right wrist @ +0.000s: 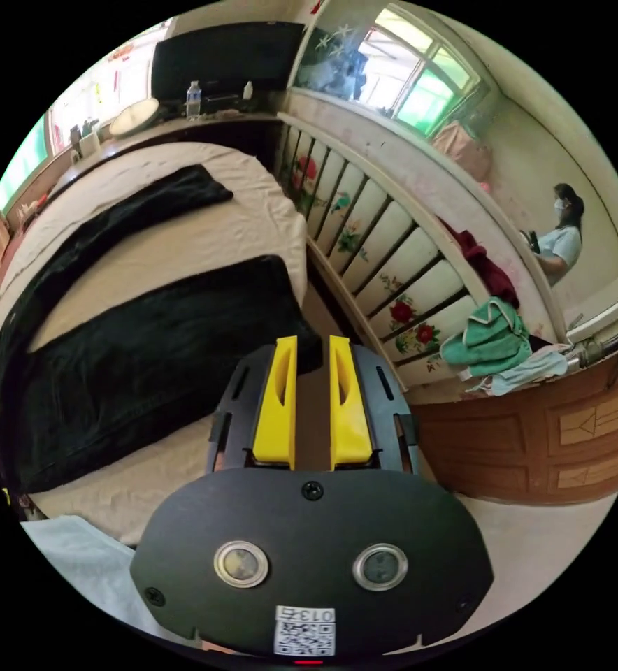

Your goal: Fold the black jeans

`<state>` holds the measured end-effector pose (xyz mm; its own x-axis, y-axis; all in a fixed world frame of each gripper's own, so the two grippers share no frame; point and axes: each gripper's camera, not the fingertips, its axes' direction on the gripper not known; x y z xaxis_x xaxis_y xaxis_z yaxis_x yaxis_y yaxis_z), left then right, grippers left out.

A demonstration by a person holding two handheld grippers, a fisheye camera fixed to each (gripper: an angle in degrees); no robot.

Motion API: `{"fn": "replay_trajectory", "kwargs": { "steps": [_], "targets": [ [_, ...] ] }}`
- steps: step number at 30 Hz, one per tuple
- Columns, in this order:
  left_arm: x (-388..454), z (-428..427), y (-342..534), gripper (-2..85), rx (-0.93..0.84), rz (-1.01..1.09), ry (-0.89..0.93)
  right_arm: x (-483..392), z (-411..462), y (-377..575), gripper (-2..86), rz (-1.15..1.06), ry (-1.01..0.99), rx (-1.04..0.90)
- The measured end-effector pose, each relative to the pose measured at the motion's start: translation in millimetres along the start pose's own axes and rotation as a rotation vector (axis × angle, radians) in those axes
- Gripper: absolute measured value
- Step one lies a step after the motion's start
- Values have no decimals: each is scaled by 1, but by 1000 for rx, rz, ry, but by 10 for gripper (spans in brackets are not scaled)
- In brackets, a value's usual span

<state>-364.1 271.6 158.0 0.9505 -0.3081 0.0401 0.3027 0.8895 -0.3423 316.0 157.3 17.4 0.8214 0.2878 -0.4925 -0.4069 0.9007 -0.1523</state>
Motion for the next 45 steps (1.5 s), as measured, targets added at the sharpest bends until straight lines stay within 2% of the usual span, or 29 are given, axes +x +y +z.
{"fn": "replay_trajectory", "kwargs": {
  "steps": [4,6,8,11,16,21,25,31,35,38,42,45],
  "targets": [
    [50,34,-50,105,-54,147,15,-71,-5,-27,69,-150,-179,71],
    [81,64,-76,105,-71,233,-115,-113,-4,-36,70,-233,-275,87],
    [94,83,-92,97,-98,275,-145,-159,-5,-42,71,-353,-363,94],
    [103,106,-107,64,-146,313,-138,-242,-18,-43,72,-559,-521,123],
    [106,118,-113,4,-153,361,-135,-423,-68,5,71,-1066,-761,172],
    [85,102,-131,-3,-53,267,-43,-575,-108,70,83,-1439,-842,240],
    [81,98,-137,-1,-58,282,43,-672,-102,118,88,-1642,-728,202],
    [89,115,-114,13,-98,388,-35,-716,-79,150,49,-1701,-579,159],
    [86,132,-129,12,-105,313,-8,-720,-81,146,31,-1643,-607,119],
    [83,131,-133,7,-108,320,27,-712,-90,130,24,-1556,-719,90],
    [84,125,-135,0,-68,338,16,-685,-108,124,19,-1479,-839,224],
    [81,134,-139,0,-74,312,13,-685,-102,146,17,-1544,-790,298]
  ]
}}
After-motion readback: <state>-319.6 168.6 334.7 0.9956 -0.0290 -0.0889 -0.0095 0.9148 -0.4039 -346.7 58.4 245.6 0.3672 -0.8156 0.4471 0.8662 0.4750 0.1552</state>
